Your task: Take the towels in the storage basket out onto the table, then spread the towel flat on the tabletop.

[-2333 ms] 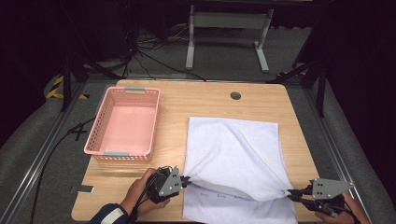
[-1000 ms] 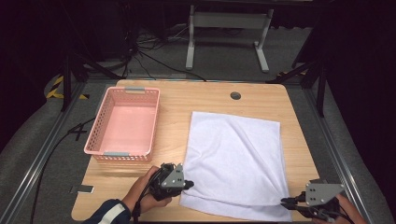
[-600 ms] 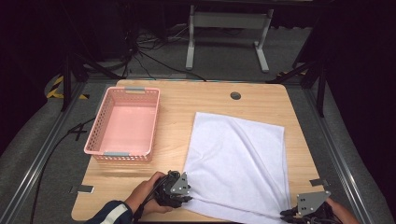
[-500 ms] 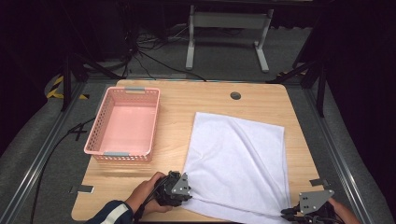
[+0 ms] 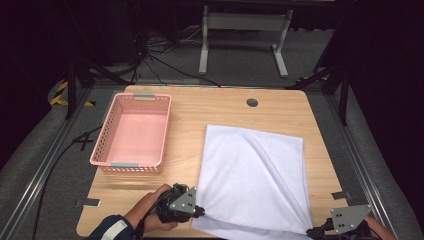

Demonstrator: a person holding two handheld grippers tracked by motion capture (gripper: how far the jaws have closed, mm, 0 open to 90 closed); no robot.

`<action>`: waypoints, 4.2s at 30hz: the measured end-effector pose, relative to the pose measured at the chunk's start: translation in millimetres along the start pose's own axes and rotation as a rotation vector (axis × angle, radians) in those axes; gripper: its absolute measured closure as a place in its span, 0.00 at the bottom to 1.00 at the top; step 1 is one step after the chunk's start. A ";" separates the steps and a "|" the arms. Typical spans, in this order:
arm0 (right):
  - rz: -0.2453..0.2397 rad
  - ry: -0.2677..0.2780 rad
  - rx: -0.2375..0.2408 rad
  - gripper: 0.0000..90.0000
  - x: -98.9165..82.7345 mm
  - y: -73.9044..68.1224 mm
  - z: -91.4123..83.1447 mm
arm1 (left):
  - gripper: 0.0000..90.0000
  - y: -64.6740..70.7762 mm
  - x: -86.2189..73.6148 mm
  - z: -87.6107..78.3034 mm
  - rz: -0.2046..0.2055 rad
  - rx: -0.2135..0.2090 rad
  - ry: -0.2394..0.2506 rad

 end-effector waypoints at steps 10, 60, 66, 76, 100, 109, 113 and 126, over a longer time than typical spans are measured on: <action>-0.016 -0.159 0.117 0.73 -8.5 3.5 34.2 | 0.59 -5.1 -8.7 14.5 -0.126 0.000 -0.001; 0.813 0.071 -0.407 0.95 13.9 284.8 23.5 | 0.93 -267.5 31.1 40.0 -0.778 0.317 0.075; 0.811 0.055 -0.438 0.95 22.1 293.1 25.2 | 0.94 -268.7 31.9 39.7 -0.774 0.355 0.059; 0.769 0.174 -0.470 0.96 42.0 293.8 1.7 | 0.96 -257.9 44.0 9.6 -0.755 0.442 0.111; 0.280 0.376 -0.344 0.95 31.7 114.9 -53.7 | 0.95 -72.7 23.9 -42.7 -0.360 0.359 0.262; 0.124 0.269 -0.229 0.95 13.4 63.3 -33.1 | 0.94 -20.2 2.9 -17.6 -0.275 0.309 0.177; 0.054 0.234 -0.099 0.95 1.7 45.5 -23.9 | 0.94 -7.6 -4.0 -7.5 -0.234 0.260 0.132; 0.100 0.004 -0.089 0.95 -2.5 54.5 25.5 | 0.95 -34.7 -6.9 21.3 -0.275 0.276 -0.009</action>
Point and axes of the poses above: each handheld gripper's, and its own axes: z roughly forward along the jaws, x roughly out of its top, y roughly to its right, the point moved 4 cm from there along z, roughly forward along the jaws, and after that the axes turned 15 degrees about -y, right-handed, at the moved point
